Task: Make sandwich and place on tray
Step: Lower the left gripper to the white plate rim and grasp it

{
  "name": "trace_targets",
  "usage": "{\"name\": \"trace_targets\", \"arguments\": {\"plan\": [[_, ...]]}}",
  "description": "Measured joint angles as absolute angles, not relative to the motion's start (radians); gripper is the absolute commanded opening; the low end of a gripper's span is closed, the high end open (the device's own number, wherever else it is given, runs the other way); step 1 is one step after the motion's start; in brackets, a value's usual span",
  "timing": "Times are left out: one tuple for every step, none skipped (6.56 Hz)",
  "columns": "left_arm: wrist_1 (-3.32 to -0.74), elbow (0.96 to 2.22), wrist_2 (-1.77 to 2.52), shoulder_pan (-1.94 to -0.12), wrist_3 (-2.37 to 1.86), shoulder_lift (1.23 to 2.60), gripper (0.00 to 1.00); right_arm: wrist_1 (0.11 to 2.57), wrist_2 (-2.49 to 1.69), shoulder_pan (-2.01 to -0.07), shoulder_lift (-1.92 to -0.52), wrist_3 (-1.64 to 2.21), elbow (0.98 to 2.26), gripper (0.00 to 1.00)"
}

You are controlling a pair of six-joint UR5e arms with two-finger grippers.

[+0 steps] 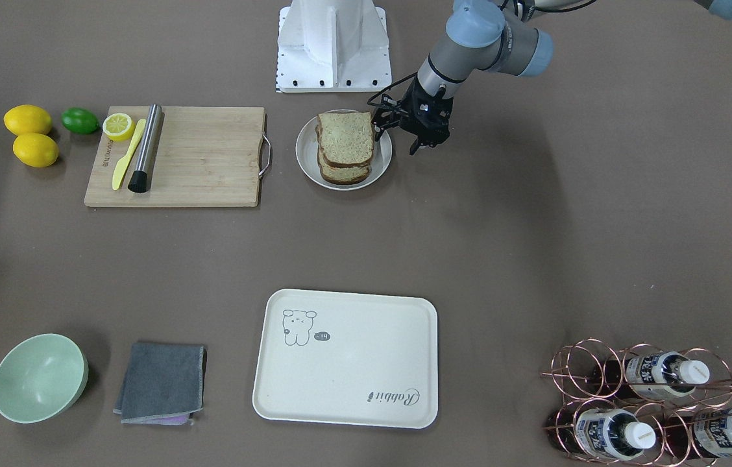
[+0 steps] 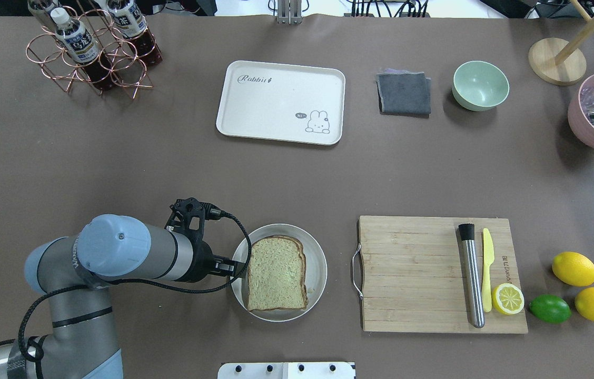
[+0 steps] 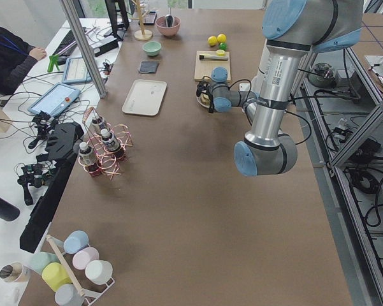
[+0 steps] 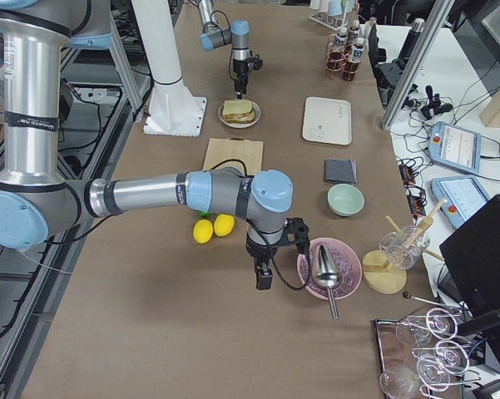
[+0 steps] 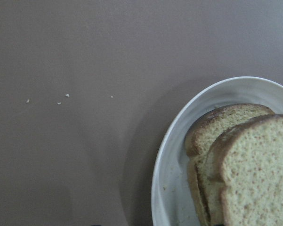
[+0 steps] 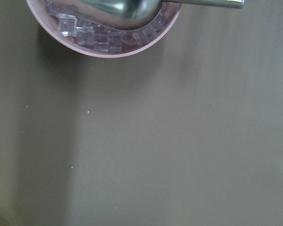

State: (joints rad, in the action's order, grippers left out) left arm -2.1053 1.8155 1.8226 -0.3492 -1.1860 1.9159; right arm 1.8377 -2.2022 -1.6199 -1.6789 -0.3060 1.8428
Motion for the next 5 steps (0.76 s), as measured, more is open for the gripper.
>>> {"name": "trace_targets", "arguments": {"plan": [[-2.108,1.81,1.822,-0.349,-1.185,1.917,0.48,1.838,-2.203,-1.62,-1.679,-0.305,1.842,1.0],[-2.109,1.807,1.822,-0.349,-1.184,1.918,0.45,1.838,-2.203,-1.62,-1.679,-0.304,1.842,1.0],[-2.11,1.803,1.822,-0.349,-1.184,1.919,0.43,1.837,-2.203,-1.62,-1.678,-0.303,1.842,1.0],[-2.111,1.797,1.822,-0.348,-1.183,1.922,0.41,1.837,-2.203,-1.62,-1.678,-0.302,1.842,1.0],[-2.111,1.794,1.822,-0.348,-1.183,1.925,0.4,1.837,-2.203,-1.62,-1.678,-0.302,1.842,1.0]]}}
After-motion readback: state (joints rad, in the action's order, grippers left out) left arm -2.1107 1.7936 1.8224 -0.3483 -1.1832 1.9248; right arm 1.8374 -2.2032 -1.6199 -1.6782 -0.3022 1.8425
